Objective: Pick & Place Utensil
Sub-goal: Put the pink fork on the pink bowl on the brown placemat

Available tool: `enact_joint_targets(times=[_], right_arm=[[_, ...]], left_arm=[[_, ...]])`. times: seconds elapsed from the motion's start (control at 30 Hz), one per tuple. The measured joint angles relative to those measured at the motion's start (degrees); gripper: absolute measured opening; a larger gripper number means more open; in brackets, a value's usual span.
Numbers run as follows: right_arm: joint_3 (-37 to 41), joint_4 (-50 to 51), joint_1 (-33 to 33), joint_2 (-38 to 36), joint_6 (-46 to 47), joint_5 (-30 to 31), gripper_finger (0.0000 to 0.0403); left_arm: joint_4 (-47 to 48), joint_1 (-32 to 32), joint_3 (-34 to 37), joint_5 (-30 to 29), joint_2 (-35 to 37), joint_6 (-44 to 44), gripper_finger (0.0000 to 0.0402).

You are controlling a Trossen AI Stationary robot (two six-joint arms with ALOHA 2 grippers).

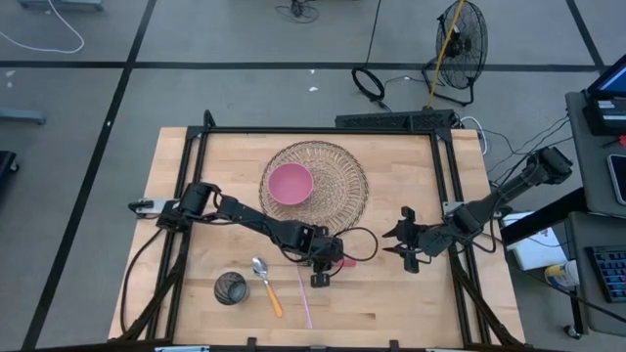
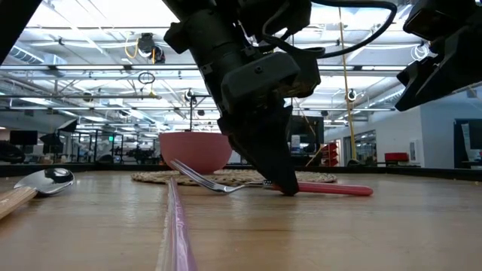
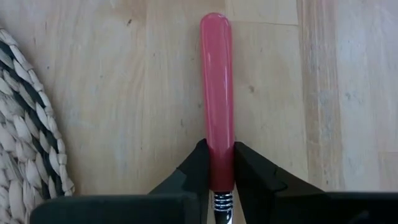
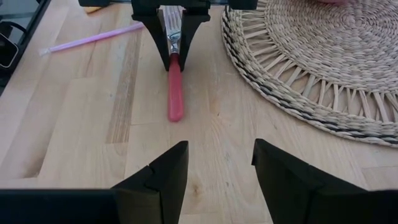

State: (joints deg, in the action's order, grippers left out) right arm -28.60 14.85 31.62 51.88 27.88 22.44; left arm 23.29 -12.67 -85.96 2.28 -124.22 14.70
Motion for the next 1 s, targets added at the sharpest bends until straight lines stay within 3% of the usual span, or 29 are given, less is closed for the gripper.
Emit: enact_joint_targets(times=[0.6, 1.0], right_arm=[[0.0, 0.02, 0.0, 0.0, 0.0, 0.0, 0.0171], [-0.02, -0.01, 0.0, -0.02, 0.17, -0.02, 0.0171]], left_arm=[[-4.99, 0.11, -0.13, -1.73, 1.78, -2.41, 0.0055], [-5.44, 0.28, -0.14, -13.1, 10.45, -6.67, 0.0057]])
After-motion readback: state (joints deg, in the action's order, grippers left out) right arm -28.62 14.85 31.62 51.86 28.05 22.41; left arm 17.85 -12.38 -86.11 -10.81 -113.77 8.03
